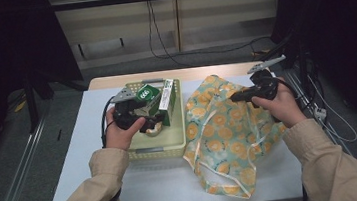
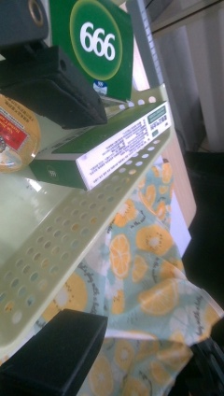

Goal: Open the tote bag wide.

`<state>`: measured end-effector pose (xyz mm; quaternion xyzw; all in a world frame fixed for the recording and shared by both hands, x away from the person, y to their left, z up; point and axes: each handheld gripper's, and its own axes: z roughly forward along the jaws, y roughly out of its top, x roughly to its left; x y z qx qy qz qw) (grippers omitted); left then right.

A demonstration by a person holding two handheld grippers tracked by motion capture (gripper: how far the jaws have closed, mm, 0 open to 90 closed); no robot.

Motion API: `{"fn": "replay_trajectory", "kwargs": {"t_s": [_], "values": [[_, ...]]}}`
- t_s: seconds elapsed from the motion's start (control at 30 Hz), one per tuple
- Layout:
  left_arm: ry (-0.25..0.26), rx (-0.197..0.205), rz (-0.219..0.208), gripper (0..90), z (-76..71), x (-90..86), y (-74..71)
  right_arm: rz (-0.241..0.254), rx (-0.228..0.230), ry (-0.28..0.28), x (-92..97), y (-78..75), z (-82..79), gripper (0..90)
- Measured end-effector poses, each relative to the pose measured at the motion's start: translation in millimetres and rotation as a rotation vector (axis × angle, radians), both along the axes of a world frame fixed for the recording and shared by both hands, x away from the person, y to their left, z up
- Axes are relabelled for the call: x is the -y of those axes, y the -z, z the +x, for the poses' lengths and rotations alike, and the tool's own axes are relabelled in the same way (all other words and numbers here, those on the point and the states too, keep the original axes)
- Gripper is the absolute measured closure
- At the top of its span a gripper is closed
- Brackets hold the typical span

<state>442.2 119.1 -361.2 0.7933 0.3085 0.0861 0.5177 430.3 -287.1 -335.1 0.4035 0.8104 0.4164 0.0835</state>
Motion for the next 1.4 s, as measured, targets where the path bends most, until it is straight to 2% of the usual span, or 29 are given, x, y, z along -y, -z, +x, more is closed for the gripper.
{"fn": "replay_trajectory", "kwargs": {"t_s": [0.17, 0.33, 0.57, 0.6, 0.7, 0.83, 0.87, 1.0, 1.17, 1.23, 1.33, 1.4], "values": [[0.011, -0.010, 0.034, 4.9, 2.8, 7.7, 8.8, -0.003, -0.001, -0.010, 0.7, 0.9, -1.0, 90.0], [-0.014, -0.023, 0.065, 5.3, 7.0, 7.8, 16.8, -0.002, 0.000, -0.012, 1.5, 2.4, -2.3, 90.0], [-0.041, -0.022, 0.081, 5.5, 9.5, 6.8, 21.1, 0.010, -0.004, -0.014, 3.0, 5.6, -2.2, 90.0], [-0.027, -0.017, 0.096, 5.5, 10.2, 6.5, 21.4, 0.010, -0.003, -0.014, 3.0, 6.0, -2.3, 90.0], [-0.027, 0.000, 0.139, 5.5, 12.8, 6.7, 23.0, 0.012, -0.005, -0.017, 2.8, 6.8, -2.5, 90.0], [-0.033, -0.030, 0.141, 5.5, 18.2, 6.0, 28.5, 0.012, -0.004, -0.017, 2.3, 7.2, -1.8, 90.0], [-0.036, -0.026, 0.152, 5.5, 20.5, 4.8, 30.8, 0.013, -0.005, -0.016, 2.0, 7.6, -1.5, 90.0], [-0.052, -0.072, 0.184, 7.1, 27.3, 2.0, 42.3, 0.019, -0.006, -0.016, 1.4, 9.0, 0.2, 90.0], [-0.057, -0.086, 0.279, 7.1, 32.5, 3.2, 53.2, 0.016, -0.010, -0.020, 0.0, 10.6, 1.3, 90.0], [-0.086, -0.115, 0.294, 7.1, 34.9, 2.5, 57.9, 0.015, -0.010, -0.022, -0.3, 10.8, 1.5, 90.0], [-0.097, -0.147, 0.316, 7.1, 37.9, 1.8, 64.0, 0.018, -0.005, -0.025, 0.1, 9.8, 0.9, 90.0], [-0.091, -0.169, 0.350, 7.1, 39.6, 3.9, 67.4, 0.017, -0.005, -0.026, 0.9, 9.6, 0.7, 90.0]]}}
